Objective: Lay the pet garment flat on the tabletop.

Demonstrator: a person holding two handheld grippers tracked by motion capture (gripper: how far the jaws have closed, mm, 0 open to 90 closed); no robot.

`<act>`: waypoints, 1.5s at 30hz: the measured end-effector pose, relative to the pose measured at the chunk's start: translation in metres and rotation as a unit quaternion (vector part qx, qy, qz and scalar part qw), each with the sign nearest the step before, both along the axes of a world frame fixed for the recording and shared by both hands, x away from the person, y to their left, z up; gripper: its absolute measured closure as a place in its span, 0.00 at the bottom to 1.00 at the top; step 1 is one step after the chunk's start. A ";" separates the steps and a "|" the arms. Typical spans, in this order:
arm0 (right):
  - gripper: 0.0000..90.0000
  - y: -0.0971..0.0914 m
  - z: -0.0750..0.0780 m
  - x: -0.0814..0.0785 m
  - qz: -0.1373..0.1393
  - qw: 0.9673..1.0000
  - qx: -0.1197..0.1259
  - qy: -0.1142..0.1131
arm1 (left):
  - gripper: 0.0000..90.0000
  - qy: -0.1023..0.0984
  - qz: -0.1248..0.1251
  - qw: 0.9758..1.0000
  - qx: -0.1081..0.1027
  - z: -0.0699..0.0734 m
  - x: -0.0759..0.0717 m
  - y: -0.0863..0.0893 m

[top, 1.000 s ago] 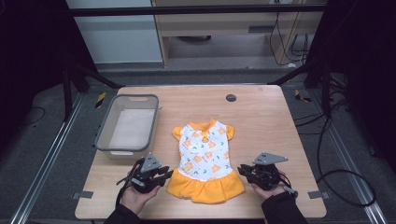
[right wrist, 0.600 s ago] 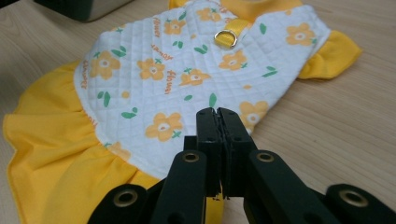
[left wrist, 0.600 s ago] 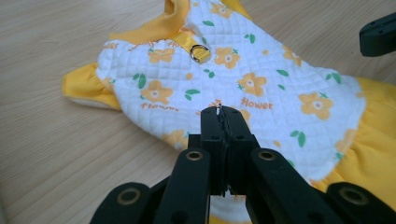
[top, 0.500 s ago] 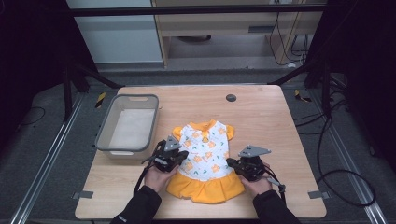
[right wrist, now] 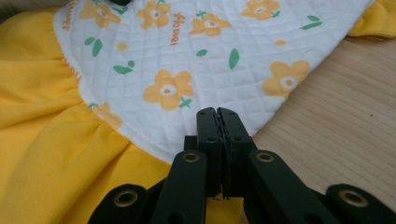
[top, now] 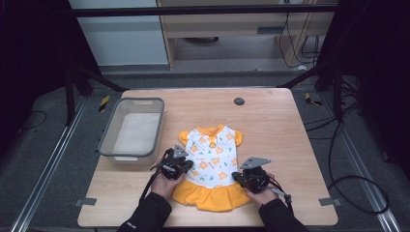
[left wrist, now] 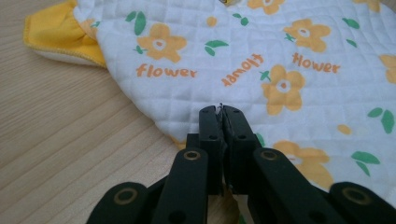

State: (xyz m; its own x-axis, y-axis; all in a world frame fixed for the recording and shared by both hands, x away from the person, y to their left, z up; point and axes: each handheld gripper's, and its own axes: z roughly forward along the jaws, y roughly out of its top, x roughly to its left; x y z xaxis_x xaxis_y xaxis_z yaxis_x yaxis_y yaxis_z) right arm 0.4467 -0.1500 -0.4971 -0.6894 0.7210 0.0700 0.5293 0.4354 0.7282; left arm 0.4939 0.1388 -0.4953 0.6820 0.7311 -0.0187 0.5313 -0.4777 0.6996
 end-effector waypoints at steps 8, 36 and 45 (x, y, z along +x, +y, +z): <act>0.98 0.000 -0.001 -0.002 0.003 1.000 0.000 -0.001 | 0.93 -0.007 -0.015 1.000 -0.022 0.014 -0.014 0.000; 0.99 0.000 -0.003 -0.004 0.000 1.000 0.003 0.003 | 0.95 -0.005 0.017 1.000 0.004 0.000 0.009 0.006; 0.95 -0.004 0.001 -0.004 -0.002 1.000 0.012 0.002 | 0.83 -0.012 0.018 1.000 -0.021 0.017 -0.004 0.018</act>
